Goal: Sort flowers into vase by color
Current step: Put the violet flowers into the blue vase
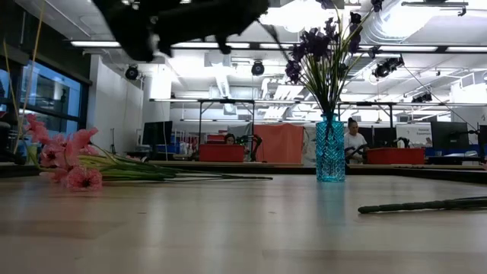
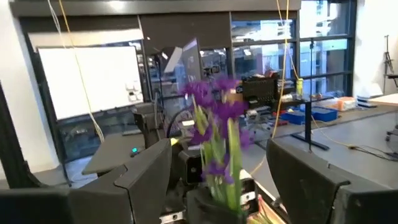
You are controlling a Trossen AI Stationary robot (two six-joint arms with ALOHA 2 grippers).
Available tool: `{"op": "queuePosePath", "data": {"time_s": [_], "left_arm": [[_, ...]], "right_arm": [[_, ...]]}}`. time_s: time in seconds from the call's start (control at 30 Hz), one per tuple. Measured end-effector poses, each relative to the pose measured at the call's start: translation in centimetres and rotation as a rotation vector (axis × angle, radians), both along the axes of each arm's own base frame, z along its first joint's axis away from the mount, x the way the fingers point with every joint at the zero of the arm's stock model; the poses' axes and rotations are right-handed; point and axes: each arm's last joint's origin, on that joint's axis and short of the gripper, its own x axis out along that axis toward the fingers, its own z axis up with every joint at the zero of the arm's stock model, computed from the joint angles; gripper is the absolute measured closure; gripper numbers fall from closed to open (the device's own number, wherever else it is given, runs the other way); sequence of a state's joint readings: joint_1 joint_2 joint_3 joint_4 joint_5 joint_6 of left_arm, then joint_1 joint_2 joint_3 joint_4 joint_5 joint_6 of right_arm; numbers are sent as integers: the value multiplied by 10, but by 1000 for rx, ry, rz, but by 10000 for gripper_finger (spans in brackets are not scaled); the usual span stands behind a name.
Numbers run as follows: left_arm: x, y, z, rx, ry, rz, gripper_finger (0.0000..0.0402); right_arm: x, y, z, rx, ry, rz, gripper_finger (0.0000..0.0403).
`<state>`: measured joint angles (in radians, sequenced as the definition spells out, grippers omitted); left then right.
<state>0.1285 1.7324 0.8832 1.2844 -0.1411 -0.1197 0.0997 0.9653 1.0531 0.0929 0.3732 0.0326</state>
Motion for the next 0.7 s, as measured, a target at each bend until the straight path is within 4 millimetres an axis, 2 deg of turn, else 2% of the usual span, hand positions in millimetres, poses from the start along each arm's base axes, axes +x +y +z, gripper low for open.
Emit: {"op": "queuePosePath", "data": {"time_s": [0.2, 0.47, 0.7], "left_arm": [[33, 16, -2, 51, 8, 57, 401], [52, 32, -13, 18, 26, 52, 401], [67, 36, -17, 31, 79, -4, 401]], "right_arm": [[0, 2, -1, 4, 10, -9, 144], [0, 2, -1, 10, 9, -28, 144], [0, 2, -1, 18, 6, -28, 144]]}}
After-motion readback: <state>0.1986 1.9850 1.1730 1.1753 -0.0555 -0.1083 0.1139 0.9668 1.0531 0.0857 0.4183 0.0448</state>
